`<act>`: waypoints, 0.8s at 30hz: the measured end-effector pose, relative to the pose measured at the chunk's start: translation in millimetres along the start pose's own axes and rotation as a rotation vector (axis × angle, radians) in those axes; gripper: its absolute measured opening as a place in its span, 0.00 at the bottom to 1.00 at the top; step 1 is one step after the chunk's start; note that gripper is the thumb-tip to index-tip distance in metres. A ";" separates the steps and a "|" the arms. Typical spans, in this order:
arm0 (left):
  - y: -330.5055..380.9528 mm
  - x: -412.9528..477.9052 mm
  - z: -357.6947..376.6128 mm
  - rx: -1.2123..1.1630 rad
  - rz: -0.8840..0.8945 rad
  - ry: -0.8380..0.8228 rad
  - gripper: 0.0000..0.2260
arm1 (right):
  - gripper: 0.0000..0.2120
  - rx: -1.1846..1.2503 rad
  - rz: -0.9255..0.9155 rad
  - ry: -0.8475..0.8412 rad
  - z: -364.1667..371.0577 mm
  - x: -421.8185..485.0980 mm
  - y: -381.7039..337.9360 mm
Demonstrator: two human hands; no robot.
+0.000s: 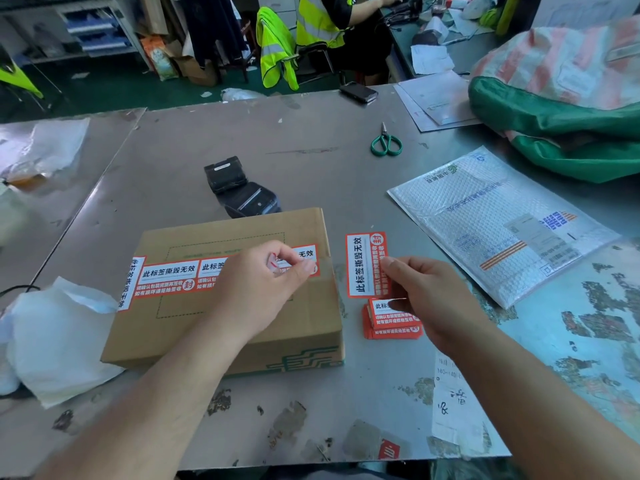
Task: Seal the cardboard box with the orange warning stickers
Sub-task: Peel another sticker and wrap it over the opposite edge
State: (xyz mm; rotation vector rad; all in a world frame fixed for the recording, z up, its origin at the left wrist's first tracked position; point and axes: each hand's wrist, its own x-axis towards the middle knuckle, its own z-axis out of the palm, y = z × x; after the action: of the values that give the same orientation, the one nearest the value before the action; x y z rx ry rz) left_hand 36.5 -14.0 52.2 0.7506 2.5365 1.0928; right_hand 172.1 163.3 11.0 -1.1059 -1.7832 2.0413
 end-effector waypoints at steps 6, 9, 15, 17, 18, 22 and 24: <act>-7.6 6.6 1.8 0.151 0.055 0.015 0.07 | 0.15 0.138 0.151 -0.094 16.1 8.0 -1.5; -10.2 10.8 0.7 0.205 0.082 0.006 0.09 | 0.13 0.103 0.146 -0.090 22.9 10.8 -6.0; -9.7 24.4 -3.2 0.252 0.120 -0.082 0.23 | 0.15 -0.024 0.024 -0.038 32.2 17.2 -16.1; -9.7 29.9 -3.1 0.290 0.126 -0.127 0.27 | 0.16 -0.057 -0.006 -0.028 34.1 18.8 -18.7; -9.8 32.2 -2.7 0.307 0.121 -0.154 0.30 | 0.16 -0.067 -0.014 -0.023 34.8 19.8 -18.9; -13.4 37.7 -1.1 0.327 0.108 -0.217 0.35 | 0.15 -0.077 -0.006 -0.024 36.9 20.5 -18.4; -16.2 39.4 -0.2 0.332 0.122 -0.209 0.34 | 0.14 -0.058 0.004 -0.027 38.0 21.2 -17.5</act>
State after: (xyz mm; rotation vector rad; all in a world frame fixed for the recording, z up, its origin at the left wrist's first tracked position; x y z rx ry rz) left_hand -1.8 -1.4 38.5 1.0553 2.5434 0.5910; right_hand 127.3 151.5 18.2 -1.1034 -1.8663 2.0274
